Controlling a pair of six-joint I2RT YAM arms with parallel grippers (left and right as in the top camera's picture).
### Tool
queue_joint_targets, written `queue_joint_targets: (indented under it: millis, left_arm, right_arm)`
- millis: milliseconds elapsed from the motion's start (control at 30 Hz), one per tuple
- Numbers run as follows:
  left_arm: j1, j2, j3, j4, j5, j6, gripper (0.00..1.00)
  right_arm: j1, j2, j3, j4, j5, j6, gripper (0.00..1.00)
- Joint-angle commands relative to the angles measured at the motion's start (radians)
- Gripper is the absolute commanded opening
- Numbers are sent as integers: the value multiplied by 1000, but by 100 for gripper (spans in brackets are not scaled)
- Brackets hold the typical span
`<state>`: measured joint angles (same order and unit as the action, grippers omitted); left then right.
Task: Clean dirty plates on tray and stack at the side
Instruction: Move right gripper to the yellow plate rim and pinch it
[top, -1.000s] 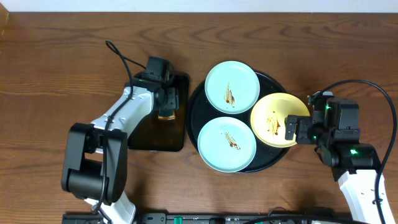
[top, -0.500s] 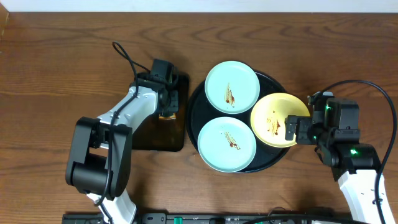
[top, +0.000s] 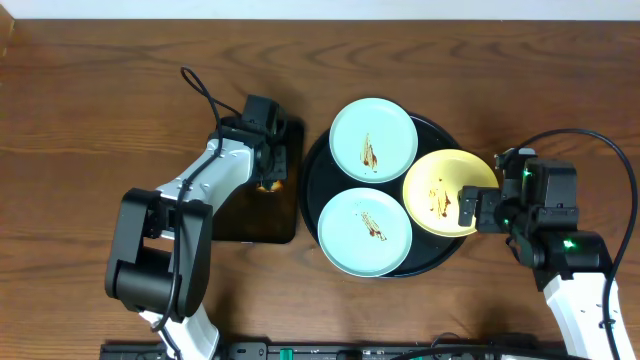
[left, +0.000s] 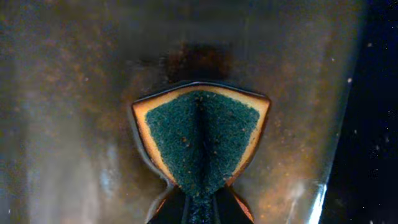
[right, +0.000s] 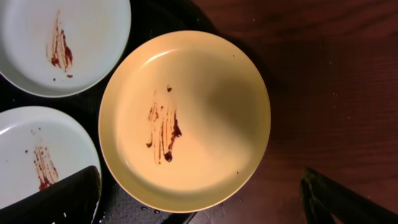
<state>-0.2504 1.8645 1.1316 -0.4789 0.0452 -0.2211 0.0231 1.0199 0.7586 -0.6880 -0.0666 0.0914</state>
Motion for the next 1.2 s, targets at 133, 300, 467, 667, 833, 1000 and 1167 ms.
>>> queue_joint_targets:
  millis: [133, 300, 467, 667, 833, 1000, 1167]
  left_arm:
    - [12, -179, 16, -90, -8, -2, 8]
    - [12, -234, 16, -135, 0, -2, 8]
    - [12, -238, 16, -160, -1, -2, 8]
    - [12, -238, 16, -164, -1, -2, 7]
    - [12, -237, 16, -164, -1, -2, 8]
    - [11, -237, 16, -165, -1, -2, 8]
    - [11, -237, 16, -165, 0, -2, 7]
  right_arm:
    - [8, 48, 26, 76, 10, 8, 98]
    - [-31, 128, 26, 94, 77, 20, 93]
    - [-122, 193, 26, 140, 74, 20, 90]
    - [-169, 277, 26, 146, 23, 19, 82]
    - [-168, 371, 26, 158, -21, 5, 74]
    - [-168, 431, 26, 174, -47, 5, 70]
    - [-167, 477, 26, 181, -62, 9, 60]
